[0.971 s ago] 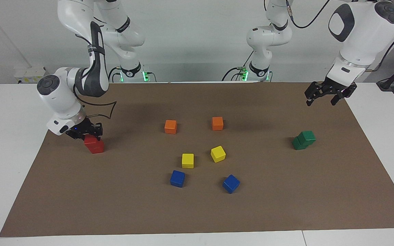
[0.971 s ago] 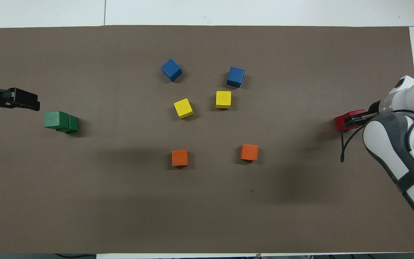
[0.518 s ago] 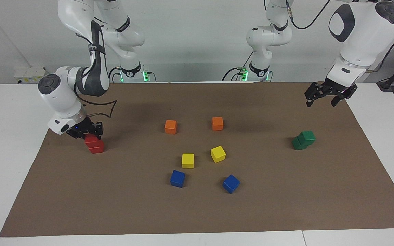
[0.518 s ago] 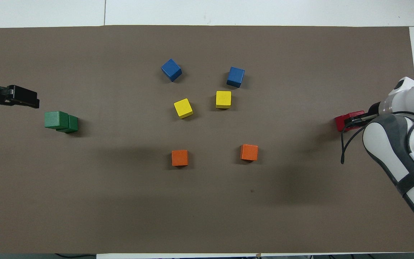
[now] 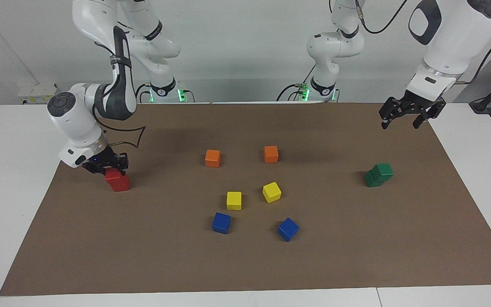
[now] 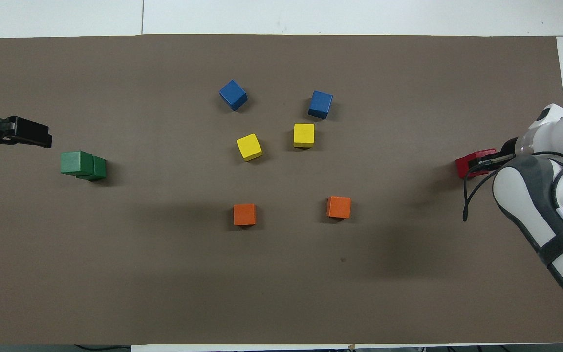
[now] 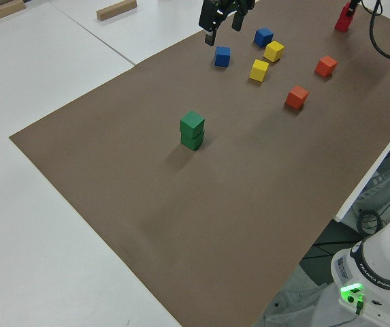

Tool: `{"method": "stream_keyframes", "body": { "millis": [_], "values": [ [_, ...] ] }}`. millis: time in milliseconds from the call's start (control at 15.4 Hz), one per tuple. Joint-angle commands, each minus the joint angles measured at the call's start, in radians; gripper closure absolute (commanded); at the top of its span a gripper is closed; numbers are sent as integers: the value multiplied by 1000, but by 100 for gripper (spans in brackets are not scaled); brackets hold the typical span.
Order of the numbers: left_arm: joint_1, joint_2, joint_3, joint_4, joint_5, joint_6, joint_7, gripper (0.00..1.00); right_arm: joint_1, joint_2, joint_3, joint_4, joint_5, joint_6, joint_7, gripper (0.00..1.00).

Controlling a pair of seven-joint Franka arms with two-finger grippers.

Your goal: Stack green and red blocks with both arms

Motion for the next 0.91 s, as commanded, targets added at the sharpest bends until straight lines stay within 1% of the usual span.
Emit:
{"method": "stream_keyframes", "body": {
  "millis": [0,129,194,259,324,388,453,841],
  "values": [
    [-13,-21,18,-15,-4,-25,8,0,-6,-23,6,-27,10,20,-23,94],
    [-14,-21,18,-14,-4,-31,5,0,-6,-23,6,-27,10,20,-20,94],
    [-16,-21,16,-15,-2,-36,5,0,-6,-23,6,-27,10,20,-17,86],
    [-16,-22,16,-15,-4,-39,5,0,-4,-23,6,-27,10,20,-15,67],
    [-16,-23,16,-17,-2,-39,5,0,-4,-23,6,-27,10,20,-14,36],
    [-16,-23,16,-18,-2,-39,5,0,-4,-21,6,-27,10,20,-14,9],
    [-14,-23,18,-18,-2,-39,5,0,-4,-23,6,-27,10,20,-14,0],
    [-5,-26,16,-18,-2,-27,7,0,-4,-20,7,-16,10,7,-9,0]
  ]
}}
